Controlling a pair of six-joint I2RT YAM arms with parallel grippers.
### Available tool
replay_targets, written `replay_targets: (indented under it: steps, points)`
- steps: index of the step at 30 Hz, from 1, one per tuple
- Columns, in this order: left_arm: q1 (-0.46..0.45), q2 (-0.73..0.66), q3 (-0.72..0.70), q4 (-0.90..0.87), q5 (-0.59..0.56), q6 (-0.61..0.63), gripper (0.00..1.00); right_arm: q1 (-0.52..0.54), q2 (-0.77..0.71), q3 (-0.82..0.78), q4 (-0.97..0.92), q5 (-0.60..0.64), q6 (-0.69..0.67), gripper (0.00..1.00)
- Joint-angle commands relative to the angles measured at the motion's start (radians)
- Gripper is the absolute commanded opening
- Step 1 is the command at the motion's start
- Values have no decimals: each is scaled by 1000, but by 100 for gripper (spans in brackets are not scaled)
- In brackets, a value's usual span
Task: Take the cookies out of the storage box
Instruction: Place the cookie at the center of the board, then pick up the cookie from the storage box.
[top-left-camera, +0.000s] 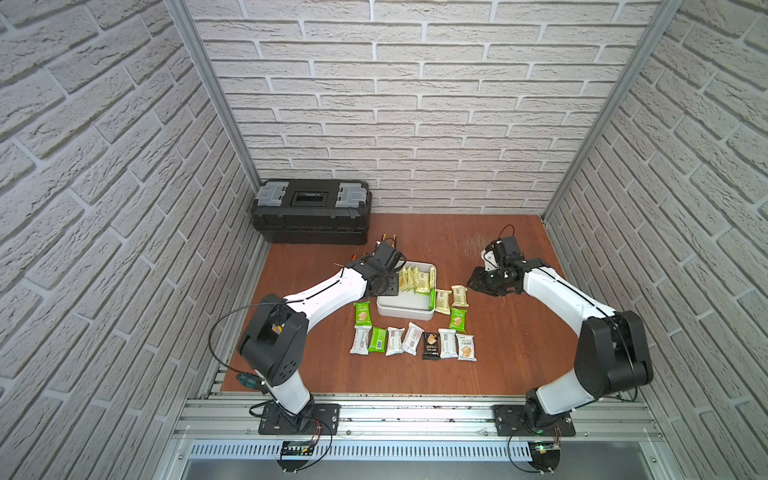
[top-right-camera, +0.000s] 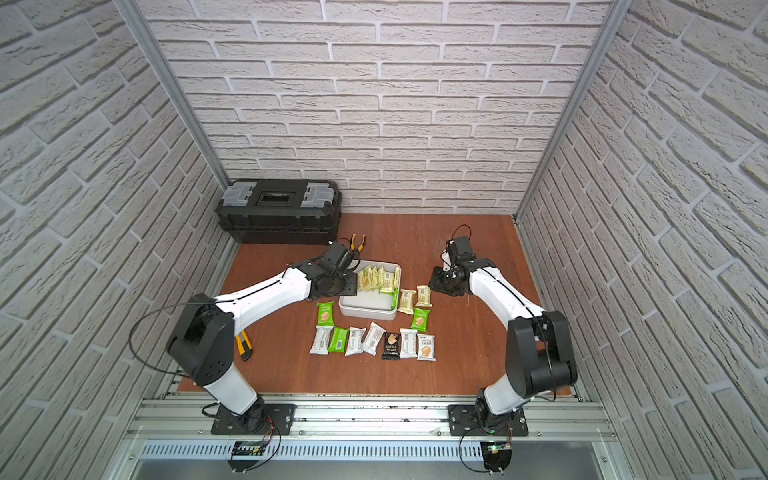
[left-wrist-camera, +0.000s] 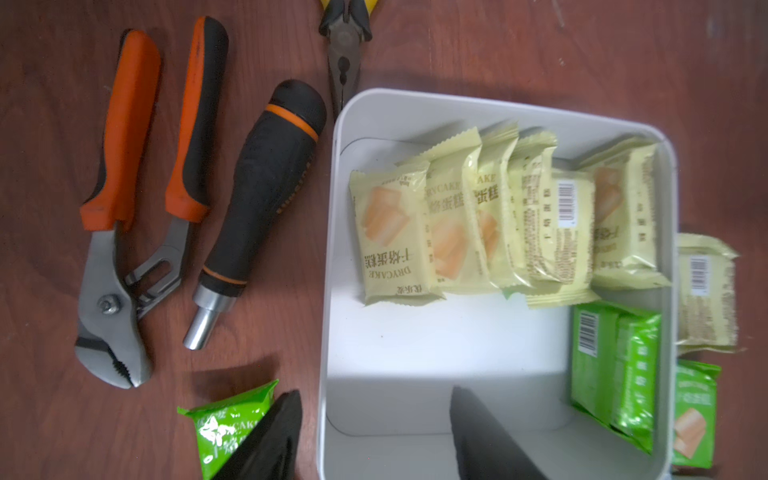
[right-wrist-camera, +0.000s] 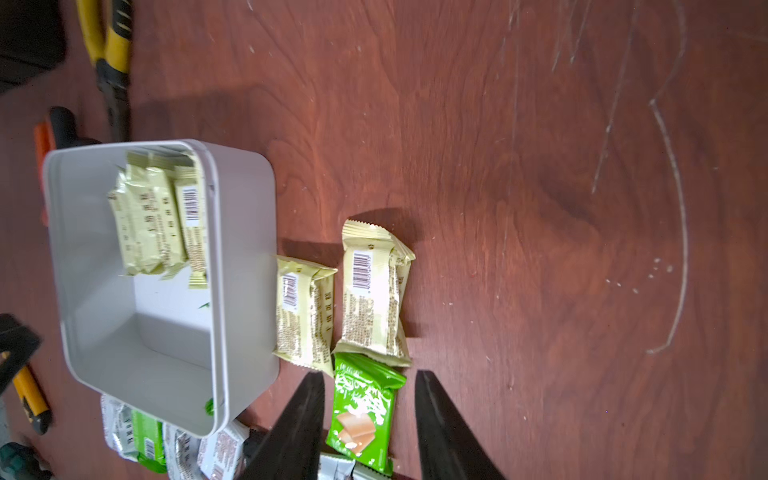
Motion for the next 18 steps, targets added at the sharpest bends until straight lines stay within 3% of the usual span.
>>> replay_targets:
  steps: [1,10,18]
  points:
    - [-5,84,89,-67,-40,65,61,-4,-75,-66,-31,33,51,41]
    - [-9,248,241,-98,-59,103,57,-4,-228,-174,-65,56,96,41]
    - [-9,337,324,-115,-116,115,59,-4,-266,-189,-79,62,107,41]
